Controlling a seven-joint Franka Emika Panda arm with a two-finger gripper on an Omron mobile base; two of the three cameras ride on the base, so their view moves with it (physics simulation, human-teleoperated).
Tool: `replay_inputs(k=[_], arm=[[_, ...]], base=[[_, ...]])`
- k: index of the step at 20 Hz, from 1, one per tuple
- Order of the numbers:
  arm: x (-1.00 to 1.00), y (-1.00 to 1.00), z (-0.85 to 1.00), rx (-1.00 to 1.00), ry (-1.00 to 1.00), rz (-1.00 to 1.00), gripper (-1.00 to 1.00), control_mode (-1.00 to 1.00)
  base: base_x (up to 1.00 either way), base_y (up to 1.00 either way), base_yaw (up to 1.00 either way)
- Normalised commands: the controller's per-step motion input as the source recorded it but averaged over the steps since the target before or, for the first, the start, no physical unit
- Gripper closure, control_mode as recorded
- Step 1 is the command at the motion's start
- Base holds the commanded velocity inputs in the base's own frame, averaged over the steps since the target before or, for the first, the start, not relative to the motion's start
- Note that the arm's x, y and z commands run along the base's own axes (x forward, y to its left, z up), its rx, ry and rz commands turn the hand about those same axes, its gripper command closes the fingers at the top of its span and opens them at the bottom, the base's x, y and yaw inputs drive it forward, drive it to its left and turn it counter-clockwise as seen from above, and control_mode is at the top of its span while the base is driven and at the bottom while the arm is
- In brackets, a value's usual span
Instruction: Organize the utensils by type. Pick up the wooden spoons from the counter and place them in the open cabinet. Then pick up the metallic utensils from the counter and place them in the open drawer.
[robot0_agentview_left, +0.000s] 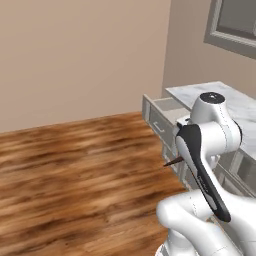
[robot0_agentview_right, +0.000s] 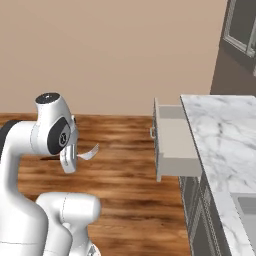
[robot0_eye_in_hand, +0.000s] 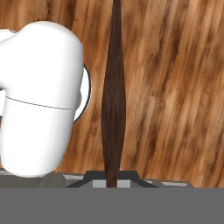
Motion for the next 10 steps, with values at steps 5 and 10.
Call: replay_inputs(k=[5, 10], arm=[[0.0, 0.0, 0.0, 0.0, 0.0, 0.0, 1.0, 1.0], [0.0, 0.0, 0.0, 0.0, 0.0, 0.0, 1.0, 1.0]], base=[[0.46, -0.53, 0.0], [0.41, -0.51, 0.0]])
